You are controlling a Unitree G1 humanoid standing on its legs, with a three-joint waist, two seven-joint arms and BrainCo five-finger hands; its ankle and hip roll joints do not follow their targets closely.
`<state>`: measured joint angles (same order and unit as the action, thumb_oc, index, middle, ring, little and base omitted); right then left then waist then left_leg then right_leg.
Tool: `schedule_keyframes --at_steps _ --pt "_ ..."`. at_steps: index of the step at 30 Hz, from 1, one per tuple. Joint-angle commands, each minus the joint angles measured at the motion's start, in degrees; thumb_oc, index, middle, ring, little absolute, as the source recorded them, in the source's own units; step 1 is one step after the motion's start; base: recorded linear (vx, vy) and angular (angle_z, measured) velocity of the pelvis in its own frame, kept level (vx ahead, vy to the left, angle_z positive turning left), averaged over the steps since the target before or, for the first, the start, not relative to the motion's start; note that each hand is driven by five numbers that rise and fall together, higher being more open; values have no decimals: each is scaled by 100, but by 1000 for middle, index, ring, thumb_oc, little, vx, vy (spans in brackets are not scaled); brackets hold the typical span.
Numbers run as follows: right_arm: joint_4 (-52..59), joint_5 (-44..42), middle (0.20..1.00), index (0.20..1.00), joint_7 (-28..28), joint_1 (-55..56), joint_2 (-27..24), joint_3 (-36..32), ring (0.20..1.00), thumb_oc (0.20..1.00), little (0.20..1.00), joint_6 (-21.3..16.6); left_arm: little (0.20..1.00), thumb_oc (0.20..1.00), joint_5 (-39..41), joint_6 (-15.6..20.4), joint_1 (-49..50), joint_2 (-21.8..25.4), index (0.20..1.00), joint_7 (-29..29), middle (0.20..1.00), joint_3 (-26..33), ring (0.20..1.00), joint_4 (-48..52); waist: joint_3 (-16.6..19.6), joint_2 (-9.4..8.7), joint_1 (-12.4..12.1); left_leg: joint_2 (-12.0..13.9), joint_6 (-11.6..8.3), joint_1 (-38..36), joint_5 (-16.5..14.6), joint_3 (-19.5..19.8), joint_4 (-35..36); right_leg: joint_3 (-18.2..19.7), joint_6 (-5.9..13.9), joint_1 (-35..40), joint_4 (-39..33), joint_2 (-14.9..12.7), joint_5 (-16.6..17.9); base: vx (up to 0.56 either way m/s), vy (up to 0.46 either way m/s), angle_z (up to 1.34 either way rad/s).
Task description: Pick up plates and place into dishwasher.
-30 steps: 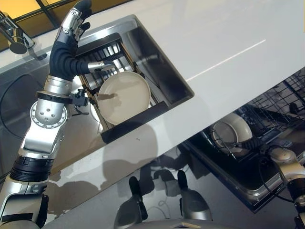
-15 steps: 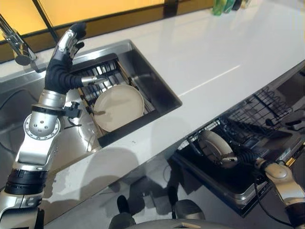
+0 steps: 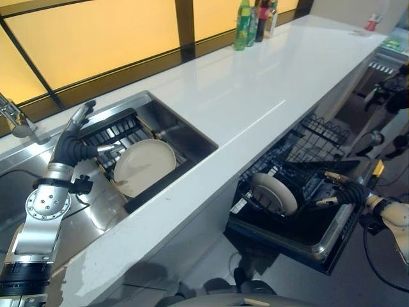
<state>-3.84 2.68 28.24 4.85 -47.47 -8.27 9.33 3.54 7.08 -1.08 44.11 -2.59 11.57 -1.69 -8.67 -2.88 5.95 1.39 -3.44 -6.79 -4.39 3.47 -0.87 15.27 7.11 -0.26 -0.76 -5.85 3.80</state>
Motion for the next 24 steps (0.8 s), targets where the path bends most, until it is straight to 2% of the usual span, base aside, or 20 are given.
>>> schedule_keyframes --at_steps 1,4,10,11,13,15,17,19,23,24 --pt "342 -90 1000 1000 -232 -398 -194 -200 1000 1000 1000 -328 1000 1000 -338 -88 -284 246 1000 -322 1000 -176 1000 -458 74 90 136 55 90 419 474 172 -73 -515 -203 17 333 359 -89 -34 228 -15" --pt "441 -223 1000 1000 -310 -401 -162 -216 1000 1000 1000 -369 1000 1000 -618 -172 -540 375 1000 -343 1000 -366 1000 -832 30 149 244 -3 129 378 414 -17 -46 -566 -84 -66 432 175 -78 -17 236 -6" --pt "546 -97 1000 1000 -292 -261 -60 -228 1000 1000 1000 -420 1000 1000 -433 -309 -539 475 1000 -295 1000 -328 1000 -1392 -135 295 451 -180 270 216 177 -286 -111 -457 147 -276 738 -67 -51 32 194 -25" --pt "562 -72 1000 1000 -264 -211 -38 -255 1000 1000 1000 -445 1000 1000 -364 -356 -485 479 1000 -242 1000 -271 1000 -1387 -151 304 448 -195 287 201 174 -311 -103 -484 166 -318 817 -78 -55 37 96 -40" --pt "587 -94 1000 1000 -130 -125 22 -312 1000 1000 1000 -552 1000 1000 -156 -409 -237 458 1000 -105 1000 -51 1000 -1371 -211 310 363 -151 309 167 197 -461 -91 -800 254 -410 1110 -202 -3 2 42 -42" --pt "594 -129 1000 1000 -185 -132 61 -284 1000 1000 1000 -554 1000 1000 -144 -435 -204 417 1000 -31 1000 23 1000 -1395 -239 335 302 -109 339 222 237 -561 -111 -853 247 -430 1394 -194 -126 -57 12 -64" --pt "583 -143 1000 1000 -244 -118 79 -277 1000 1000 1000 -558 1000 1000 -122 -423 -243 450 1000 -38 1000 1 1000 -1485 -228 325 258 -121 343 292 243 -553 -173 -895 218 -386 1358 -212 -229 -23 -16 -63" --pt "669 -180 1000 1000 -310 -73 95 -237 1000 1000 1000 -489 1000 1000 -64 -432 -369 477 1000 -133 1000 -40 1000 -1732 -198 246 157 -153 277 429 219 -538 -284 -1090 245 -230 913 -396 -173 5 -72 -42" --pt "705 -205 1000 1000 -328 -171 -22 -158 1000 1000 1000 -398 1000 1000 -233 -536 -676 609 1000 -210 1000 -190 1000 -2192 -300 251 201 -93 238 515 208 -605 -374 -1036 283 -320 912 -459 -128 -10 5 -22" --pt "651 -221 1000 1000 -323 -230 -94 -131 1000 1000 1000 -412 1000 1000 -325 -659 -789 631 1000 -206 1000 -292 1000 -2372 -342 271 219 -90 230 563 213 -619 -406 -1024 267 -344 930 -451 -145 -27 48 -15"
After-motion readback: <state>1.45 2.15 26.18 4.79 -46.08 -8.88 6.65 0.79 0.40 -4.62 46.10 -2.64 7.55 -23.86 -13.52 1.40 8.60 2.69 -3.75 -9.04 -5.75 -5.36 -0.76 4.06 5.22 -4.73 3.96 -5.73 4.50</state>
